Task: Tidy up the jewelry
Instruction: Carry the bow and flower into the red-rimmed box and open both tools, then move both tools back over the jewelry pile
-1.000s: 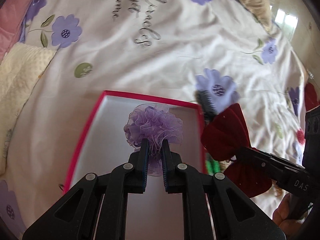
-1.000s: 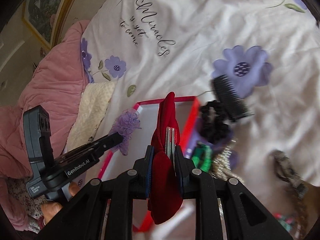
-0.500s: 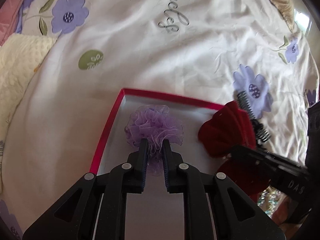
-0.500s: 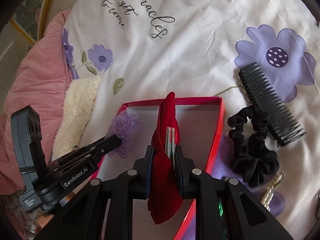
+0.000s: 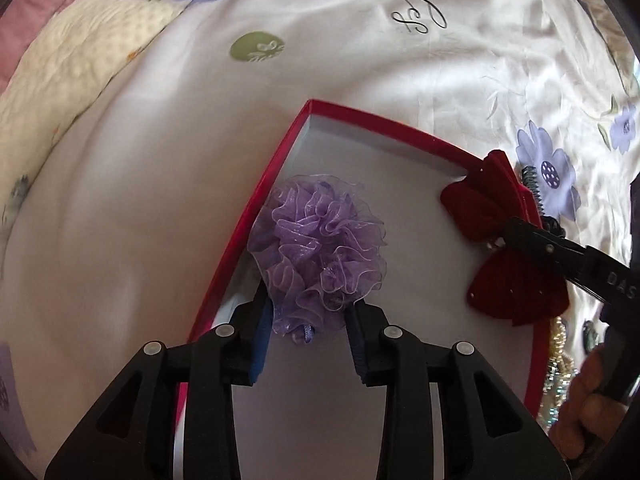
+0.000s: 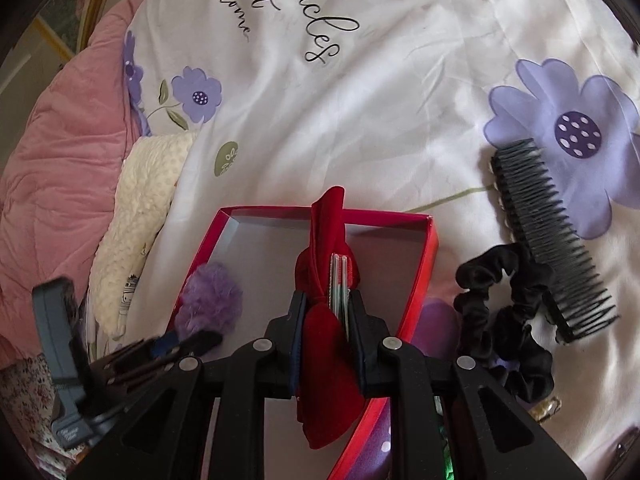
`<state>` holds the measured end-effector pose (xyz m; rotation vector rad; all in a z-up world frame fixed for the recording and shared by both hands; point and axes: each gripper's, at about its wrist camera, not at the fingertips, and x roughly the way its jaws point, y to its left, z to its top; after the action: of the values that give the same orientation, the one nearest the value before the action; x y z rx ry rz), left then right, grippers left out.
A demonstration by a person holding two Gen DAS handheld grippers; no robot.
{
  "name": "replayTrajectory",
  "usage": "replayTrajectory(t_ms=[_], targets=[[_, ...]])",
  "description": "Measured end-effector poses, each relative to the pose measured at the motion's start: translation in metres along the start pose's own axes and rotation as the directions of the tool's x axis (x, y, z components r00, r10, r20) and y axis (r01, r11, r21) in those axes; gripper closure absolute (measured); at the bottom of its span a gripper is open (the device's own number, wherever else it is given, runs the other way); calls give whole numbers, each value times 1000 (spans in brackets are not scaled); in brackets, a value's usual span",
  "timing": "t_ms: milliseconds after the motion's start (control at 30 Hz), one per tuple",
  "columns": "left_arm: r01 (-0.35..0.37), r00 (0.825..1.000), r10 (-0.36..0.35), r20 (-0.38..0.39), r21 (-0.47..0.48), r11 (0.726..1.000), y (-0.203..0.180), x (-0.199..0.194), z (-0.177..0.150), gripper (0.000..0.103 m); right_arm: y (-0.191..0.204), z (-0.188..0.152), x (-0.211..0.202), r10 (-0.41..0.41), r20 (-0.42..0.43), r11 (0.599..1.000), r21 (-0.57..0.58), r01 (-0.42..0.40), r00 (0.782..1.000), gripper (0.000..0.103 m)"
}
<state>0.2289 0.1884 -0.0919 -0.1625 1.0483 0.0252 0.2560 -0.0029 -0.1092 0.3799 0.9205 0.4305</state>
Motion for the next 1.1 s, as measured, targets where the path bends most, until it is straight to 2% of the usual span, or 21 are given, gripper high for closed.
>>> replayTrajectory(t_ms=[167, 233, 267, 300, 333, 467, 600, 867, 1100], targets=[[25, 1000, -25, 3, 1, 1000, -4, 5, 14, 69, -1, 0, -6, 6, -14, 1000, 11, -6, 1000, 79], [19, 1000, -19, 2, 27, 999, -12, 8, 22, 65, -1, -1, -12, 26, -7, 999, 25, -26, 1000, 71], [11, 1000, -11, 0, 47, 999, -17, 9, 25, 55, -1, -1, -17, 31, 4, 999, 27, -31, 1000, 69], [3, 1000, -3, -3, 61, 998, -20, 11, 28, 43, 1, -1, -20, 25, 12, 999, 28, -26, 1000, 62], [-12, 1000, 12, 0, 72, 997, -22, 14, 30, 38, 1, -2, -25, 14, 26, 999, 31, -15, 1000, 53], [-24, 999, 26, -23, 89, 996, -26, 22, 31, 31, -1, -10, -45, 28, 51, 999, 45, -31, 998, 53], [-6, 1000, 6, 0, 79, 997, -26, 4, 22, 20, -3, -25, -74, 32, 70, 999, 38, -35, 997, 52], [53, 997, -56, 50, 59, 997, -27, -47, -19, 19, -23, -72, -138, -53, 103, 998, 38, 49, 993, 52], [117, 991, -123, 59, 90, 989, -51, -87, -70, 19, -42, -114, -183, -135, 114, 990, 63, 129, 984, 52]])
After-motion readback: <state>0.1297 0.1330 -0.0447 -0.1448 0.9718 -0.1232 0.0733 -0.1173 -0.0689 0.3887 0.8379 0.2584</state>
